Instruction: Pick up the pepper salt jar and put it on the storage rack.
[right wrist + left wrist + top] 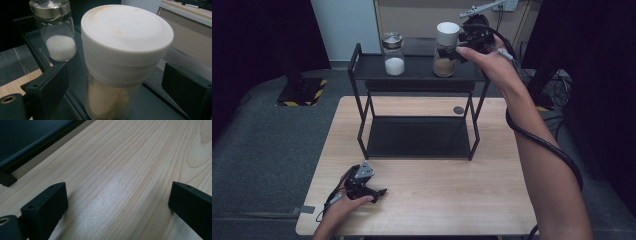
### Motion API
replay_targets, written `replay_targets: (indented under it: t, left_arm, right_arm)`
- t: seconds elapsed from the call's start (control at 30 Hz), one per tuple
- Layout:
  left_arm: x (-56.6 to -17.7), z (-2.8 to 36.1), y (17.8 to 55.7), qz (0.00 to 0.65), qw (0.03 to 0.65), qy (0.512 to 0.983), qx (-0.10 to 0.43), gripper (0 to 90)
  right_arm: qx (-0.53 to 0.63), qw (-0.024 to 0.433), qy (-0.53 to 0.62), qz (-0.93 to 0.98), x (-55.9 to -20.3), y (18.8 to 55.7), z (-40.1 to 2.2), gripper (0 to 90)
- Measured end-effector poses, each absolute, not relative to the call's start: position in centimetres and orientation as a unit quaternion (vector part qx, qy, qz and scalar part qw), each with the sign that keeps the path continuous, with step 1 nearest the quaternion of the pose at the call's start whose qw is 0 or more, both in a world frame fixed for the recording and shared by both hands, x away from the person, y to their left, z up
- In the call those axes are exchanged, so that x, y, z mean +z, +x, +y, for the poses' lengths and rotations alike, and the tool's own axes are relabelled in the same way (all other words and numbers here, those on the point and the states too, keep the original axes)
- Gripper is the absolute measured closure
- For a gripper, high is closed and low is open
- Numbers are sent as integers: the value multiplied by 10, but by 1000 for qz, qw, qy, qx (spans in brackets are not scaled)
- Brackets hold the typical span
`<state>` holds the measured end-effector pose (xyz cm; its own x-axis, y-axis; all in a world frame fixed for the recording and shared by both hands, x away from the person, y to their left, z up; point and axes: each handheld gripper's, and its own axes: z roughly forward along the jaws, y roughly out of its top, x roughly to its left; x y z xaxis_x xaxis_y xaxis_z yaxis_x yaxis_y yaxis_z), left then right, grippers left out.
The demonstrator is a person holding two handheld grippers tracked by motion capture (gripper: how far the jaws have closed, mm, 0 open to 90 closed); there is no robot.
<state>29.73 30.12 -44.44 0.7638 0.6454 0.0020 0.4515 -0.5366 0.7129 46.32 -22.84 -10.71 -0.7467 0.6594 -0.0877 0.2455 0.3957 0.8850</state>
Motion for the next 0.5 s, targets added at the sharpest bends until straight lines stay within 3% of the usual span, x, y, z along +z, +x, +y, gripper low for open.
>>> replay_targets:
  t: [0.5]
  left_arm:
    - [-444, 301, 297, 318, 362, 866, 134, 13]
  right_arm:
    - [481, 221, 266, 806, -112, 436, -239, 37]
